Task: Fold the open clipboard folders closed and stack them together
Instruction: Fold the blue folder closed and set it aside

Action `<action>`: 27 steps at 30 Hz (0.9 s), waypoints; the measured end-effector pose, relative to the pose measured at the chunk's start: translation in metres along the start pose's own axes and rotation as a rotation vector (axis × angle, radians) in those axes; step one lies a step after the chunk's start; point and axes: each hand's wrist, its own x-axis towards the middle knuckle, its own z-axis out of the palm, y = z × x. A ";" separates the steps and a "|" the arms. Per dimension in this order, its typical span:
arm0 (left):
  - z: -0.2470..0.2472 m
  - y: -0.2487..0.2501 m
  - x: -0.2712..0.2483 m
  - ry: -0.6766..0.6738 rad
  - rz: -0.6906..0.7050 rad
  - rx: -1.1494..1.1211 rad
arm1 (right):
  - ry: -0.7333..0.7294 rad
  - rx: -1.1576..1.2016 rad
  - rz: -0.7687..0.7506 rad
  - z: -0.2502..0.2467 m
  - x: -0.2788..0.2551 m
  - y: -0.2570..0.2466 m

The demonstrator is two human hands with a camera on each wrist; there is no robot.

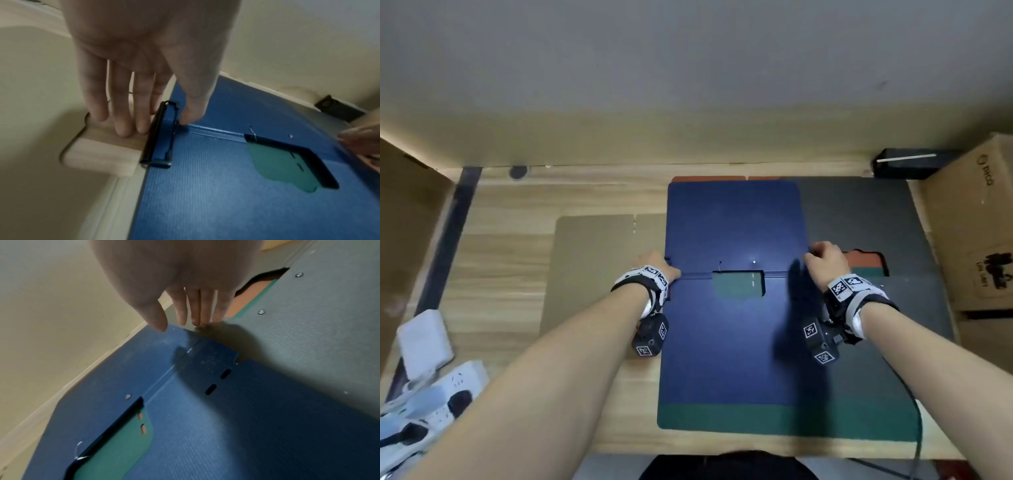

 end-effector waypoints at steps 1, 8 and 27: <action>-0.002 0.000 -0.001 -0.008 0.014 0.029 | 0.004 0.020 -0.002 -0.001 0.002 0.004; -0.007 -0.001 0.001 -0.035 0.050 0.186 | -0.017 0.149 0.181 0.008 0.010 0.019; 0.004 -0.002 0.014 -0.069 0.060 0.171 | 0.048 0.165 0.172 0.012 0.012 0.024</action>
